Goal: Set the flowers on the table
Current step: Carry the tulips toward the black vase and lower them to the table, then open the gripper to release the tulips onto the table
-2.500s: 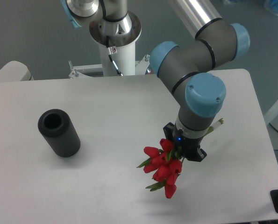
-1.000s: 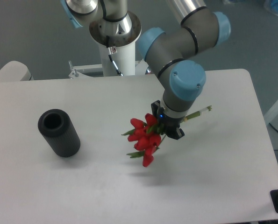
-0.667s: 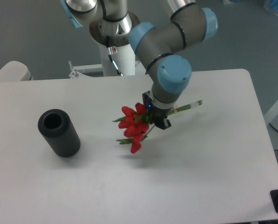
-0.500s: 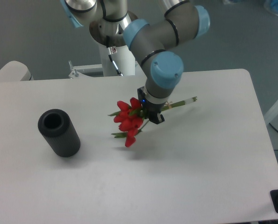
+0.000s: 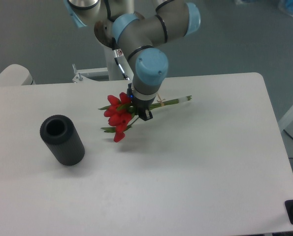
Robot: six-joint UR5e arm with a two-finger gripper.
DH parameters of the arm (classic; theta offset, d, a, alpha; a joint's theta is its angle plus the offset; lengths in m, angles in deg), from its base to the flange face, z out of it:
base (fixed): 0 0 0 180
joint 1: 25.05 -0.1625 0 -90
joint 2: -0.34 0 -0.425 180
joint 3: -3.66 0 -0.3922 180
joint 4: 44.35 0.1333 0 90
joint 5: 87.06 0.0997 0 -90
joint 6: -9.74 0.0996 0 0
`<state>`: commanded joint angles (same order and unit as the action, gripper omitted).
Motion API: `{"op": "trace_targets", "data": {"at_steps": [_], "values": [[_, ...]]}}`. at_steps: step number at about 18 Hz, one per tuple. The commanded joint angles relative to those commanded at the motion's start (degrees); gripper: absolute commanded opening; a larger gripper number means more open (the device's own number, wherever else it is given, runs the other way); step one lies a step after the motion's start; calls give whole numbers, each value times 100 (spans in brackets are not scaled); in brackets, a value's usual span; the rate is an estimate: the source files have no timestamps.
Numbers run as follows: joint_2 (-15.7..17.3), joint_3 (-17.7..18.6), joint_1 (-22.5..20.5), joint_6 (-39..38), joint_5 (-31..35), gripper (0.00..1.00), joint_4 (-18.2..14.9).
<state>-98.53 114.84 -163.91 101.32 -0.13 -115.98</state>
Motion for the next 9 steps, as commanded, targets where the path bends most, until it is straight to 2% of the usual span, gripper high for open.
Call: {"op": "trace_targets", "data": {"at_steps": [1, 2, 3, 9], "values": [[-9, 0, 0, 9, 0, 34, 0], [-26, -9, 0, 44, -9, 59, -9], [-44, 0, 9, 9, -9, 100, 0], [-53, -105, 0, 44, -9, 100, -9]]}}
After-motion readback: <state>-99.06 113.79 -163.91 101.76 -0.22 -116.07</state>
